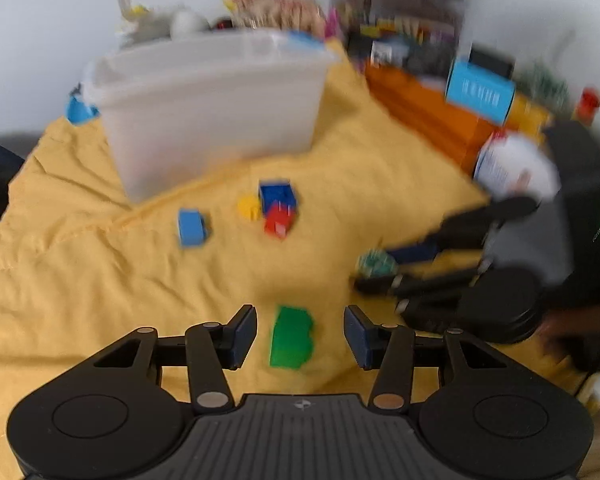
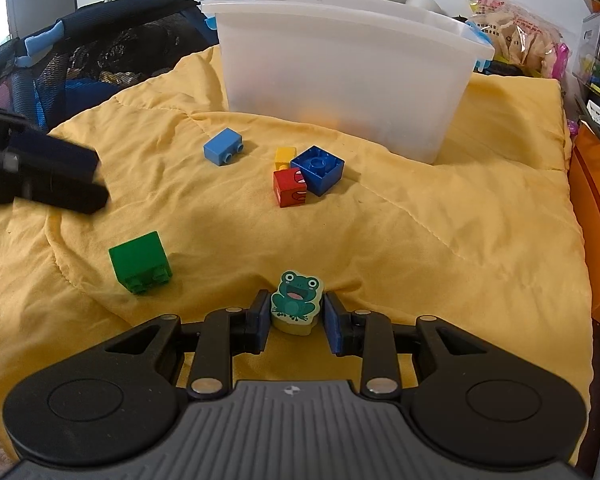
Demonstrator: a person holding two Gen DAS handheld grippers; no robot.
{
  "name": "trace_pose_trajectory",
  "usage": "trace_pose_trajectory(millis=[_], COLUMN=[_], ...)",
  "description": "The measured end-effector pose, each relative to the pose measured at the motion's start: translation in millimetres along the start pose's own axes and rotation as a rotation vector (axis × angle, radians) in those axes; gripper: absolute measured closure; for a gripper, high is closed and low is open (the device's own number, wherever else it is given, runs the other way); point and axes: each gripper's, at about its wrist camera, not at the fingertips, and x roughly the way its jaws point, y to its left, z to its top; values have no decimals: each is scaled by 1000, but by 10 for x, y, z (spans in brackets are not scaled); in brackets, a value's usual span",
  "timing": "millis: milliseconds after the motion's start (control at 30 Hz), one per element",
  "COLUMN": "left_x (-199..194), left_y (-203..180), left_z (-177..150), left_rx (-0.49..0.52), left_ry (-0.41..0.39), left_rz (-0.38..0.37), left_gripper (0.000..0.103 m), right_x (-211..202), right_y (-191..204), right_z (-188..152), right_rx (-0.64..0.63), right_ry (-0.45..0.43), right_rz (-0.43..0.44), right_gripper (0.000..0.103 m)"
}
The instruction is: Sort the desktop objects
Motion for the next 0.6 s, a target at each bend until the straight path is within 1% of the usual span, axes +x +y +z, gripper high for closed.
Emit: trace_pose_trajectory(millis=[67,100,133,200,267,333,400,467,500,600], left_x=[84,91,101,91,65,46,60,81,68,32], left_y=[84,152,228,366,492,573,646,728,782,901], left_z=[-32,-40,-42,-61,-79,-75,-65,-52,-64,-99], left_rx=[-43,-70,-100,-167,-210,-214,-221,-227,-235,-277], left_ry=[33,35,37,29,20,14,15,18,16,7], left_rz=[-14,-23,-38,-61,-46,-18,-8,30,33,47], left_gripper=[64,72,74,74,74,73,72,72,71,64], right_x=[3,3,3,0,0,1,-2,-3,-3,0], right_y=[5,4,6,10,10,11,14,20,23,23], right_z=[9,9,6,10,8,12,7,8,10,1], right_rx=[-2,-2,-2,-1,-2,0,-1,-3,-6,-6], right_ry=[1,1,0,0,-1,-1,-3,-4,-5,-6], right_rz=[-1,-1,-1,-2,-1,-1,-2,-3,-5,-6], right_gripper=[71,71,71,71,71,71,70,70,70,70])
